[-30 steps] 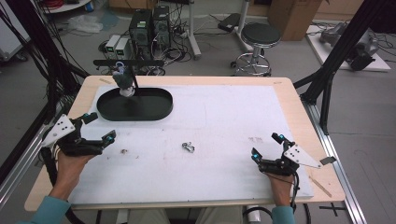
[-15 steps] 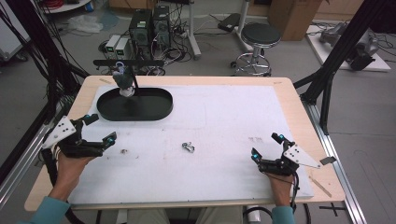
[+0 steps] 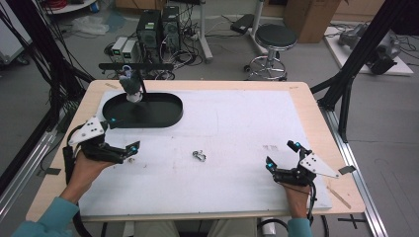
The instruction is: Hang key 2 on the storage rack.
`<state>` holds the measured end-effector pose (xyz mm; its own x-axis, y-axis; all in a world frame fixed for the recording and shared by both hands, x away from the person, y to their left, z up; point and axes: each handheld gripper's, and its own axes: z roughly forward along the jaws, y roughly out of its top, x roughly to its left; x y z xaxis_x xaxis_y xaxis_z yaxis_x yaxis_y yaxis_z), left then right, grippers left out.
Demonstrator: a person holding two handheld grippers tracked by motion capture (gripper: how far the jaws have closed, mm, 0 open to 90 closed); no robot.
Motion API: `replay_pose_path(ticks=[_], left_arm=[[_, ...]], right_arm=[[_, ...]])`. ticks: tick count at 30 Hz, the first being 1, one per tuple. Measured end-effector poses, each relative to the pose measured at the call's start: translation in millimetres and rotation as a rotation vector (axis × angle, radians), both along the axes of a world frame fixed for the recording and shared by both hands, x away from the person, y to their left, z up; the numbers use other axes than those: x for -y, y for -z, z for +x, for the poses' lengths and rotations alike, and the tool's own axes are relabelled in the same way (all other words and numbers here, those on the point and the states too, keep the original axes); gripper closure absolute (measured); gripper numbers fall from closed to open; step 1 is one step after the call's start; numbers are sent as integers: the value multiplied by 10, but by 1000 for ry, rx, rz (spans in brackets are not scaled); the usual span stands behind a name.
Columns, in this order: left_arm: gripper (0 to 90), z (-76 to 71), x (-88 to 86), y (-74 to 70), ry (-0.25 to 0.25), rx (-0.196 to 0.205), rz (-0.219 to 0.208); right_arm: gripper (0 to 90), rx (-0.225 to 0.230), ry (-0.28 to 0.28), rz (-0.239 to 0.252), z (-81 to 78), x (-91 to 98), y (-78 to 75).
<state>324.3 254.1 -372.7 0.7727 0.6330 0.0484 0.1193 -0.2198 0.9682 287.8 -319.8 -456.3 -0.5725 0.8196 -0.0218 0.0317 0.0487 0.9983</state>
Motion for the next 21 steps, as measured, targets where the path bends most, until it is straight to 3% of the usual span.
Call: replay_pose_path(ticks=[11,16,21], left_arm=[[17,247,604,-45,158,-51,157],[17,322,842,-55,205,-64,189],[17,399,1034,-14,244,-93,252]], right_arm=[[6,-1,0,5,-5,3,1],[6,10,1,4,1,7,1],[6,1,0,12,-6,9,3]])
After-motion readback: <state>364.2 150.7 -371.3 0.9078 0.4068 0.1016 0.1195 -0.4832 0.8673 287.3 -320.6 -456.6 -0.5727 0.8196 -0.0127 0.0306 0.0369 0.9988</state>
